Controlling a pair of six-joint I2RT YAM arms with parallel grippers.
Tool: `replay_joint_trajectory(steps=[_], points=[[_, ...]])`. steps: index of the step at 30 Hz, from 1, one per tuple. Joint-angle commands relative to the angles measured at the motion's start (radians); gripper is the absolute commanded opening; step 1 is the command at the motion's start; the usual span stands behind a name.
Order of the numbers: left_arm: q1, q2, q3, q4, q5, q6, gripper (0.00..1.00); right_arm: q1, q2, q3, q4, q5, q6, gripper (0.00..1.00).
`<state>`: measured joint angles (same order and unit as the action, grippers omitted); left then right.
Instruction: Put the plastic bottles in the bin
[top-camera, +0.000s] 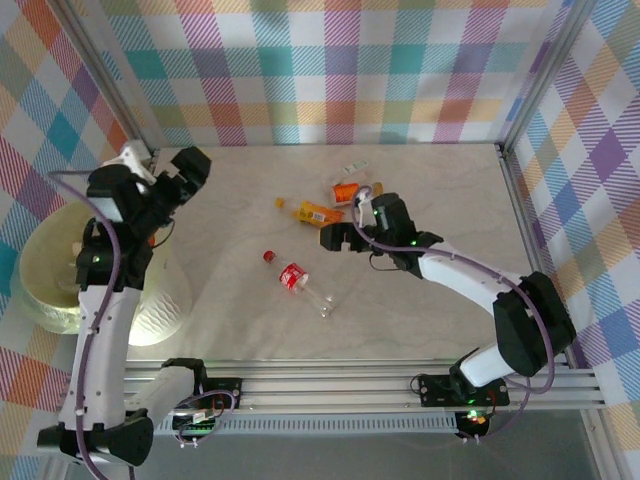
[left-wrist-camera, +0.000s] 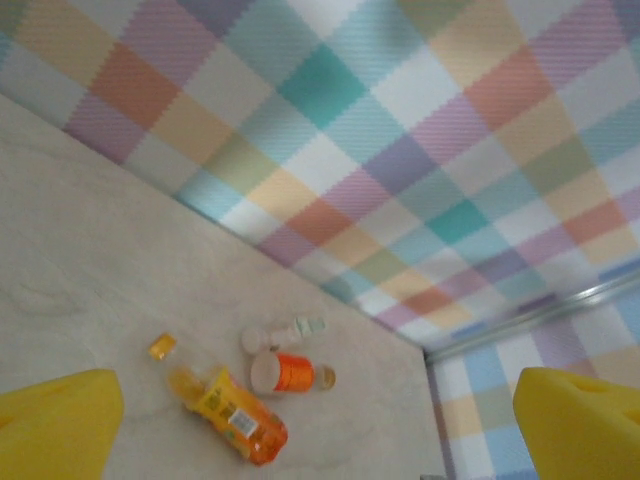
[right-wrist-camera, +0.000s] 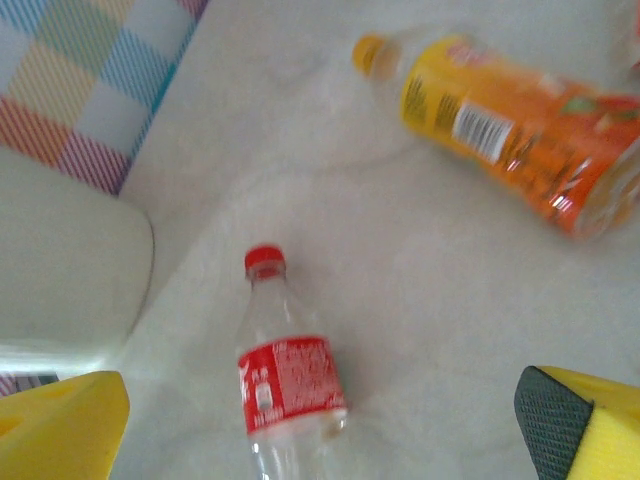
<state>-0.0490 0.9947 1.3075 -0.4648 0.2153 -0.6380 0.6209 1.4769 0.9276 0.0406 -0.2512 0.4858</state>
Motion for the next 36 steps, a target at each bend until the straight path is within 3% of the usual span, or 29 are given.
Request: replay_joint_trajectory(steps=[1,5,9,24,36], points=[[-0.09,0.04,0.001,0.017,-0.076,0.056,1.0,0.085,0.006,-0.013,-0.073,0.012,-0.104,1.0],[-0.199,0.099,-0.002,0.02,-0.112,0.083,1.0,0.178,0.03,-0.013,-0.135,0.097,-0.201,1.0],[-0.247,0.15,-0.005,-0.001,-0.117,0.098,1.0,0.271,0.065,-0.008,-0.17,0.156,-0.328,1.0],[-0.253,0.083,-0.085,-0.044,-0.226,0.124,1.0,0.414,0.233,0.088,-0.344,0.43,-0.504,0.99],[-0.253,0.084,-0.11,-0.045,-0.24,0.118,1.0,0.424,0.248,0.065,-0.344,0.52,-0.458,0.84]])
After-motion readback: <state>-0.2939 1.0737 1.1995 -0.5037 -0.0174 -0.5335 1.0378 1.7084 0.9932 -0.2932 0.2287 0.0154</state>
